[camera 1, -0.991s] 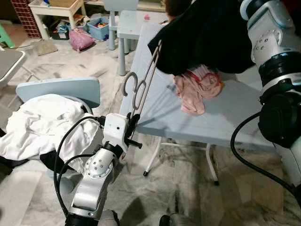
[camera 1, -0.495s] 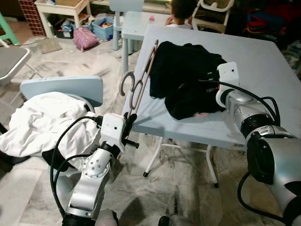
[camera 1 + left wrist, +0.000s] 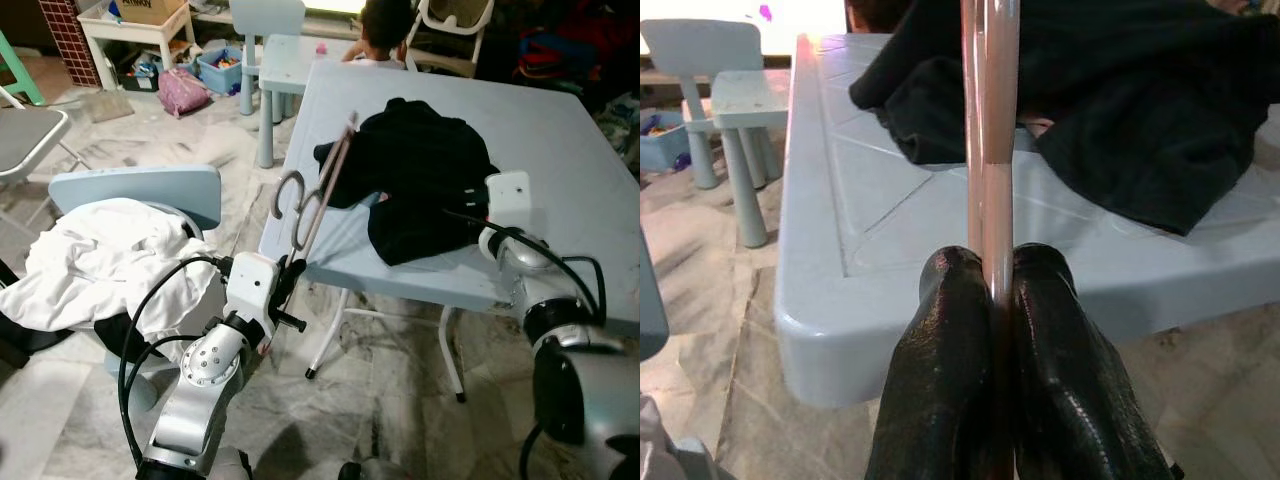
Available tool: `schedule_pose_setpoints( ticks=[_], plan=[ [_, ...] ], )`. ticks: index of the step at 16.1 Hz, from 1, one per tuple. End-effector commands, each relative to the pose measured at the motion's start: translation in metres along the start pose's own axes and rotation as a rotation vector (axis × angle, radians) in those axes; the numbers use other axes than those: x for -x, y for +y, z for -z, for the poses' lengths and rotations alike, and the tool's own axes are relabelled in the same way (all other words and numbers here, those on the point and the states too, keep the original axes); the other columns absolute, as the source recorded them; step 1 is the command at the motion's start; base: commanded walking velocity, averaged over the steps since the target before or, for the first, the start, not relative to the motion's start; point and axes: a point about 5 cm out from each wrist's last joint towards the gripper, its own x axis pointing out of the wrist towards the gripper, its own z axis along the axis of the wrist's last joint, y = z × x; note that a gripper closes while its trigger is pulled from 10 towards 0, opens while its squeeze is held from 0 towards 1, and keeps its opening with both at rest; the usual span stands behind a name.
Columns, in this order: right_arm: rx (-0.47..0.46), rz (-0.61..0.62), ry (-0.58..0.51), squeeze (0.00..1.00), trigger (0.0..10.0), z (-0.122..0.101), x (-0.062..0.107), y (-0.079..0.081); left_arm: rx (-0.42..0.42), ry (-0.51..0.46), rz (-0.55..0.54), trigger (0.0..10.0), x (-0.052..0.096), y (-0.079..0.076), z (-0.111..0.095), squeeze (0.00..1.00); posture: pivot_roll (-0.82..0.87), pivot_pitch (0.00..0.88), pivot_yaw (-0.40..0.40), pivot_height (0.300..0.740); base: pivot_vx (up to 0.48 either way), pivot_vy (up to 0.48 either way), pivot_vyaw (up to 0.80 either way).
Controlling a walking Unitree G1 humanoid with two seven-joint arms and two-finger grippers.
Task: Hang hanger
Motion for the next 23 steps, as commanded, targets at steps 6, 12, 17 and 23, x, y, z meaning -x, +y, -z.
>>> schedule_pose_setpoints(
  ticks=[6, 12, 17, 23],
  plan=[
    [-0.069, 0.053, -0.220, 1.00, 10.0, -0.001, 0.022, -0.016, -0.024, -0.017, 0.016, 10.0, -0.005, -0.001, -0.007, 0.00, -0.02, 0.000, -0.036, 0.740, 0.000, 0.000, 0.00],
    [-0.143, -0.133, -0.295, 0.00, 10.0, 0.012, 0.056, -0.002, -0.027, -0.001, 0.018, 10.0, -0.001, -0.001, -0.003, 0.00, -0.03, 0.000, -0.030, 0.740, 0.000, 0.000, 0.00],
    [-0.131, -0.227, -0.246, 0.00, 10.0, 0.021, 0.067, 0.002, -0.035, -0.002, 0.030, 10.0, -0.003, 0.000, -0.004, 0.00, -0.03, 0.000, -0.024, 0.740, 0.000, 0.000, 0.00],
    [-0.162, -0.008, -0.217, 0.00, 10.0, 0.024, 0.069, 0.008, -0.040, 0.002, 0.032, 10.0, -0.001, -0.001, -0.003, 0.00, -0.02, 0.000, -0.017, 0.740, 0.000, 0.000, 0.00]
  ],
)
